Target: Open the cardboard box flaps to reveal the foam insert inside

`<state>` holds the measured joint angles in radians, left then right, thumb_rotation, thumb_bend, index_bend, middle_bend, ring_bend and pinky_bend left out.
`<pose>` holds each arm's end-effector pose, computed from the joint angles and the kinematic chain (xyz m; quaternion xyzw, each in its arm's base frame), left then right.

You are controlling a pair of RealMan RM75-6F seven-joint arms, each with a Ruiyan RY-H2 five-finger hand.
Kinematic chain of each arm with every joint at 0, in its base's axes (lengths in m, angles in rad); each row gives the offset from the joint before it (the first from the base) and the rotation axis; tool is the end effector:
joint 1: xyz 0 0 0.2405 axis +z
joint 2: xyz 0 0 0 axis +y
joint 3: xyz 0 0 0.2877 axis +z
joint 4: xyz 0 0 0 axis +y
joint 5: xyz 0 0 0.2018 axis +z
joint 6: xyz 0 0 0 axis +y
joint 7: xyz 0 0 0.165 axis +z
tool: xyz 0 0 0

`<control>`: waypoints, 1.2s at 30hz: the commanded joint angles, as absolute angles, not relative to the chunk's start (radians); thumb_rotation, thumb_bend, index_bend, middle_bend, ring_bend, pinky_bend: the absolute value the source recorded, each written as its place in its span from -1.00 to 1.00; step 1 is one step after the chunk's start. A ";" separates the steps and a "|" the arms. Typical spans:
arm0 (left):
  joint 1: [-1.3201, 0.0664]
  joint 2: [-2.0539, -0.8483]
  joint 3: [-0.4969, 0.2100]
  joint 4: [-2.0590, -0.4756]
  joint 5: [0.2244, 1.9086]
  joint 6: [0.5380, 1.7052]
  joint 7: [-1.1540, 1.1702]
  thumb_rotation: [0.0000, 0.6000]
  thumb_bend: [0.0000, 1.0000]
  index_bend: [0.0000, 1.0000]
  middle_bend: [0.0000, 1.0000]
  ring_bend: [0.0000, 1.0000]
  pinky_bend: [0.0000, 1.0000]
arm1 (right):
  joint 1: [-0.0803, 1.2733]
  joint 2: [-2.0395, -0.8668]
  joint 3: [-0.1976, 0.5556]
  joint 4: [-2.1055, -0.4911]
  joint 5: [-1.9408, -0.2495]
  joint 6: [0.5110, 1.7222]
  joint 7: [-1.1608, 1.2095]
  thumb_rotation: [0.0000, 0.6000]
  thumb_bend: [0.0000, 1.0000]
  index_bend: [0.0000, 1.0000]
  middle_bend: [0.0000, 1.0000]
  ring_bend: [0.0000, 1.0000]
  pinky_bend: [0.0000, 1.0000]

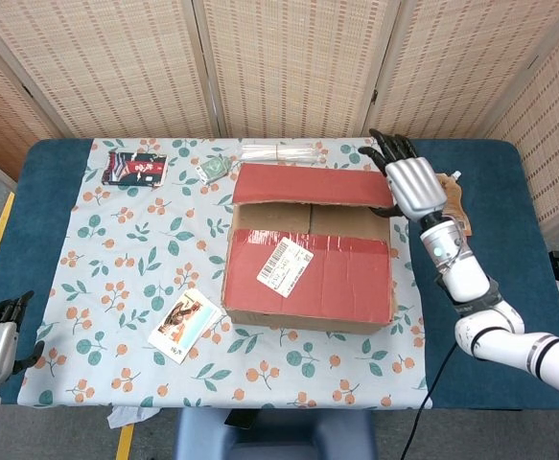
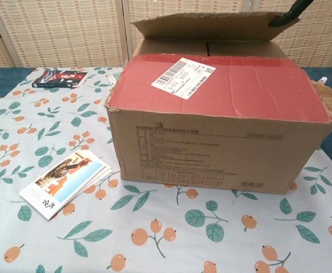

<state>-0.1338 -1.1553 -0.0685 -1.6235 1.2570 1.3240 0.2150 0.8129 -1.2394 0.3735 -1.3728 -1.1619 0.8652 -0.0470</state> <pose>-0.3649 0.2192 0.1579 -0.5923 -0.4255 -0.2716 0.6279 -0.1543 -0.4747 0.1517 0.6750 -0.3295 0.4485 0.4844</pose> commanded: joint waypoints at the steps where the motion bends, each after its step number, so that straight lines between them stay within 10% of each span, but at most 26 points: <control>1: -0.140 -1.143 -0.066 -1.624 1.259 1.303 0.189 1.00 -0.19 -0.80 -0.59 -0.75 -1.00 | 0.849 -1.220 0.404 -1.364 -1.114 0.840 -0.079 1.00 -0.48 -0.71 -1.00 -0.96 -1.00; 13: -0.160 -1.131 -0.076 -1.588 1.234 1.251 0.120 1.00 -0.19 -0.79 -0.59 -0.84 -1.00 | 1.025 -1.237 0.490 -1.109 -0.803 0.652 -0.158 1.00 -0.48 -0.71 -1.00 -0.96 -1.00; 25: -0.172 -1.133 -0.087 -1.571 1.185 1.218 0.114 1.00 -0.19 -0.78 -0.59 -0.84 -1.00 | 1.100 -1.317 0.477 -0.852 -0.836 0.508 -0.017 1.00 -0.48 -0.71 -1.00 -0.96 -1.00; 36: -0.173 -1.139 -0.086 -1.573 1.176 1.227 0.133 1.00 -0.19 -0.78 -0.59 -0.84 -1.00 | 1.004 -1.221 0.443 -1.051 -0.974 0.575 0.098 1.00 -0.48 -0.71 -1.00 -0.96 -1.00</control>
<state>-0.1733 -1.1393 -0.0858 -1.5728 1.1763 1.2267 0.1333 1.0519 -1.2737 0.4561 -0.9588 -0.9330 0.5444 0.0633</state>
